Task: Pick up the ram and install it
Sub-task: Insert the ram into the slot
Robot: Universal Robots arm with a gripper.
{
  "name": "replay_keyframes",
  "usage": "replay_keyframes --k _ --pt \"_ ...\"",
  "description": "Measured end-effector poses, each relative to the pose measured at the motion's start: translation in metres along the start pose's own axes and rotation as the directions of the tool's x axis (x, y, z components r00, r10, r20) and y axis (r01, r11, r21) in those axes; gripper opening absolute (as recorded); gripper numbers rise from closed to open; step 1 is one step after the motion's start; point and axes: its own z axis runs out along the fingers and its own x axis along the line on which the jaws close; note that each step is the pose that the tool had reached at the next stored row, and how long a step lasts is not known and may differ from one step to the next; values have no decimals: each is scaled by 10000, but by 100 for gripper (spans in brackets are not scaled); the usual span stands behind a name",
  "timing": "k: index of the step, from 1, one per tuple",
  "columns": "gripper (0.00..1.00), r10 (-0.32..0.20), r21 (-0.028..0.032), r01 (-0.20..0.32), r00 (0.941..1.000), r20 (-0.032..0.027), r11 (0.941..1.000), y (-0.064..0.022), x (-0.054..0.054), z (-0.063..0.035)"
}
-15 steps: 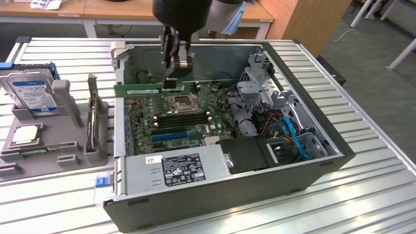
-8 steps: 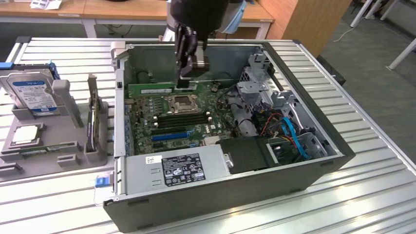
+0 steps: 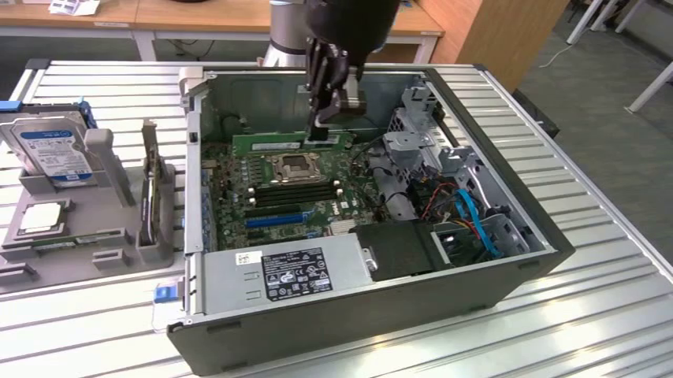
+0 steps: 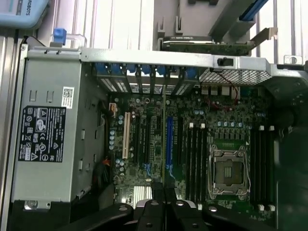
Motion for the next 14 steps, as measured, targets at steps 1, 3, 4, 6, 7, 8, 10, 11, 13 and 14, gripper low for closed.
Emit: replay_keyframes --k 1,3,4,6,7,8,10,11,13,14 --pt "12 -5 1 5 10000 0 10000 -29 1 -3" --pt "12 -14 0 14 10000 -1 10000 -87 2 -9" --pt "12 -19 0 19 10000 -1 10000 -114 3 -12" --pt "12 -30 0 30 10000 -2 10000 -159 4 -16" --pt "12 -34 -1 34 10000 -3 10000 -168 5 -18" --pt "12 -39 -1 39 10000 -3 10000 -169 5 -18" --pt "12 -58 9 58 10000 -1 10000 -169 4 -17" --pt "12 -73 25 73 10000 -2 10000 -170 4 -17" --pt "12 -110 72 110 9999 -6 9999 -169 4 -17" --pt "12 -133 103 133 9999 -11 9999 -169 4 -17"
